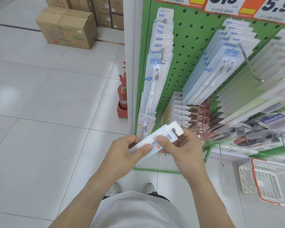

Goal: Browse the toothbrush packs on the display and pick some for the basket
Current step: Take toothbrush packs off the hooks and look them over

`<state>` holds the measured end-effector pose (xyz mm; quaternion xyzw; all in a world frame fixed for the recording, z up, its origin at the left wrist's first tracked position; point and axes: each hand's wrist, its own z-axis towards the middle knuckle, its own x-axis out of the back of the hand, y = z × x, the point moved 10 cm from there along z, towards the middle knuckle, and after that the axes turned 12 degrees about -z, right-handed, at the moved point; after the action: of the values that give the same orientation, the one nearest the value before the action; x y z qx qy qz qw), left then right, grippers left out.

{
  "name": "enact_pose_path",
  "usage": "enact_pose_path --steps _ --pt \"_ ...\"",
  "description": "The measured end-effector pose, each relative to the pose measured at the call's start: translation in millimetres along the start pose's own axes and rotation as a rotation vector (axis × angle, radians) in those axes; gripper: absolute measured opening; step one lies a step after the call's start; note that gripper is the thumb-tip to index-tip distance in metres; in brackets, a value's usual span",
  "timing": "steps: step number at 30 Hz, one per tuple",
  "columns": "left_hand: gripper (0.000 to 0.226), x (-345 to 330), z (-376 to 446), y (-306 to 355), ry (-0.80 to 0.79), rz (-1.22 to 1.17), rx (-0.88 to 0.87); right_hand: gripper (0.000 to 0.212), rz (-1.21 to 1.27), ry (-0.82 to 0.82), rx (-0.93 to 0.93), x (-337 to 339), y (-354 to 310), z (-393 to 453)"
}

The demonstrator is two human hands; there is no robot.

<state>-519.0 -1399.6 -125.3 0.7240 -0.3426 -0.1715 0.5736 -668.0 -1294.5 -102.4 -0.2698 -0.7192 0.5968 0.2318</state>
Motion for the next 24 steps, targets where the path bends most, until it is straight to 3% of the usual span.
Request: enact_pose_path --steps 5,9,12,14,17,21,24 --pt "0.041 4 -4 13 0.032 -0.058 -0.075 0.032 -0.06 -0.16 0.072 -17 -13 -6" --pt "0.028 5 -4 13 0.051 -0.14 -0.062 0.029 -0.065 -0.286 0.141 -22 -26 -9" --pt "0.028 0 -9 23 0.095 -0.205 -0.15 0.033 -0.087 -0.232 0.173 -20 -31 -8" --pt "0.031 0 -18 43 0.164 -0.166 -0.297 0.034 -0.112 -0.168 0.206 -18 -37 -8" --pt "0.031 -6 -32 69 0.146 -0.159 -0.483 0.04 -0.166 -0.096 0.323 -17 -56 -11" --pt "0.036 -15 -38 75 0.036 -0.192 -0.472 0.041 -0.1 0.014 0.386 -9 -73 -12" --pt "0.025 -14 -38 85 0.071 -0.241 -0.454 0.033 -0.102 0.055 0.437 -6 -83 -13"
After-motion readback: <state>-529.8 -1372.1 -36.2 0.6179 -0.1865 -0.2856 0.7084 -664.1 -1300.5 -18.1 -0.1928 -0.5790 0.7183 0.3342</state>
